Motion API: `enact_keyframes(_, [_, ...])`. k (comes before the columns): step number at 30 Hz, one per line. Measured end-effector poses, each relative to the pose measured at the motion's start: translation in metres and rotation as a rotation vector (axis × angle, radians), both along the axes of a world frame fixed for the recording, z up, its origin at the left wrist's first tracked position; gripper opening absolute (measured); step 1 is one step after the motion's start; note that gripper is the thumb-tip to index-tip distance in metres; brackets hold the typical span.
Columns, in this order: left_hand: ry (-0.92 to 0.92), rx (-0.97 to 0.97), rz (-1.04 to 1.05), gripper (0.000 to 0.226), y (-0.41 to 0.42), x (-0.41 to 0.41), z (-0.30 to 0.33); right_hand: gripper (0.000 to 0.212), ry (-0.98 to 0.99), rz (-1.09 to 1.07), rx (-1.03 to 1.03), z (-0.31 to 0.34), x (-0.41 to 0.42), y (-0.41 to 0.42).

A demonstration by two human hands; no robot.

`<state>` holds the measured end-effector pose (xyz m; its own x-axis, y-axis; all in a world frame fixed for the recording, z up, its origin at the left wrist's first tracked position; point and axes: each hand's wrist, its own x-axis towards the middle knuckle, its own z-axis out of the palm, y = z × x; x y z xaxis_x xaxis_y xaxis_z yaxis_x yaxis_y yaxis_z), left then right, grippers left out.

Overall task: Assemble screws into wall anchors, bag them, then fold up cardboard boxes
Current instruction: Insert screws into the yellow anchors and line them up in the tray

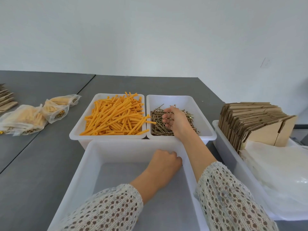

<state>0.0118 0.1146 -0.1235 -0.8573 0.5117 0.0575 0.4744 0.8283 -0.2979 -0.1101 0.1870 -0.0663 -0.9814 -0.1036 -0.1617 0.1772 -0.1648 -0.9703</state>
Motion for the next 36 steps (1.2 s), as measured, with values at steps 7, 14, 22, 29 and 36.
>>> enact_keyframes(7, [0.071,-0.147,0.012,0.023,0.003,0.001,-0.005,0.021,0.055,-0.004,0.124,-0.004,-0.003,-0.004])
enact_keyframes(14, [0.292,0.003,0.079,0.033,0.004,-0.006,0.010,0.023,0.204,-0.077,0.349,-0.015,-0.006,-0.007])
enact_keyframes(22, [0.608,0.611,0.225,0.014,-0.057,-0.024,0.048,0.021,0.356,-0.268,0.850,-0.020,-0.009,-0.006])
enact_keyframes(29, [0.441,0.620,0.597,0.016,-0.107,-0.036,0.030,0.017,0.276,0.008,1.196,-0.020,-0.004,-0.013])
enact_keyframes(36, [0.197,0.808,0.659,0.014,-0.110,-0.041,0.029,0.011,0.262,0.039,1.244,-0.019,-0.004,-0.015])
